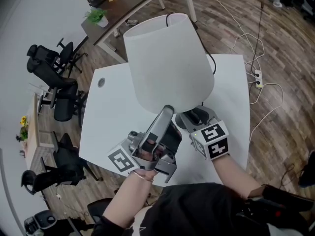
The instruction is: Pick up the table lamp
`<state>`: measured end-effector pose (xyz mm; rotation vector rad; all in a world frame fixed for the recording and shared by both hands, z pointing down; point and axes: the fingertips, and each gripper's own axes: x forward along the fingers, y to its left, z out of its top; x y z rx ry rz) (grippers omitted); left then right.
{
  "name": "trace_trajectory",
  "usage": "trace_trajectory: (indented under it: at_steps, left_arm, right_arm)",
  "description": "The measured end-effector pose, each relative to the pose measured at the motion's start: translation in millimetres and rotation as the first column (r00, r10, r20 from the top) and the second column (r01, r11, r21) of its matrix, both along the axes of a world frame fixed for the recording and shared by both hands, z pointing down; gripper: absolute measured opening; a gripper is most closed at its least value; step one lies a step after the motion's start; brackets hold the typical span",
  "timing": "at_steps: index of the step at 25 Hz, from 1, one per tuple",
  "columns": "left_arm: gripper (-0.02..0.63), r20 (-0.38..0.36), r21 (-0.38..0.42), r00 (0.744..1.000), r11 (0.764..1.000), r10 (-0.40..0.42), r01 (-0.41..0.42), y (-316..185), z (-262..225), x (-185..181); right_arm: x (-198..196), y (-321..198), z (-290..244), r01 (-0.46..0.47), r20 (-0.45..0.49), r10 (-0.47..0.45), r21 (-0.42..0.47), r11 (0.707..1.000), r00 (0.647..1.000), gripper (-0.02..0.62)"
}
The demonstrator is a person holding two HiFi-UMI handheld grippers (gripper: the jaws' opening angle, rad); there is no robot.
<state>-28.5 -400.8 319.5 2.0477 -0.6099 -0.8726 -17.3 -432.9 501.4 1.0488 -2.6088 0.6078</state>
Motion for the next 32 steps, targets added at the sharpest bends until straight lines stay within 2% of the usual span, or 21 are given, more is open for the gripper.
trace_trajectory:
  at_steps: [5, 10, 20, 32]
  left_arm:
    - [0.026, 0.014, 0.012, 0.999, 0.999, 0.038, -0.038, 19, -3, 0]
    - [0.023, -0.053, 0.010, 0.998, 0.999, 0.041, -0.040, 50, -6, -14]
    - [0.021, -0.041, 0.103, 0.995, 0.991, 0.095, -0.090, 131, -35, -48]
    - [0.020, -0.037, 0.223, 0.991, 0.968, 0.126, -0.115, 227, -80, -98]
  right_arm:
    - [-5, 24, -1, -0.011, 0.021, 0.012, -0.018, 1.000, 1.000, 0.156]
    - [-8, 58, -5, -0.016, -0.015, 0.016, 0.011, 1.000, 1.000, 0.158]
    - [-41, 130, -36, -0.039, -0.046, 0.043, 0.083, 0.996, 0.998, 0.156]
    - [-83, 221, -83, -0.058, -0.063, 0.071, 0.184, 0.981, 0.995, 0.156]
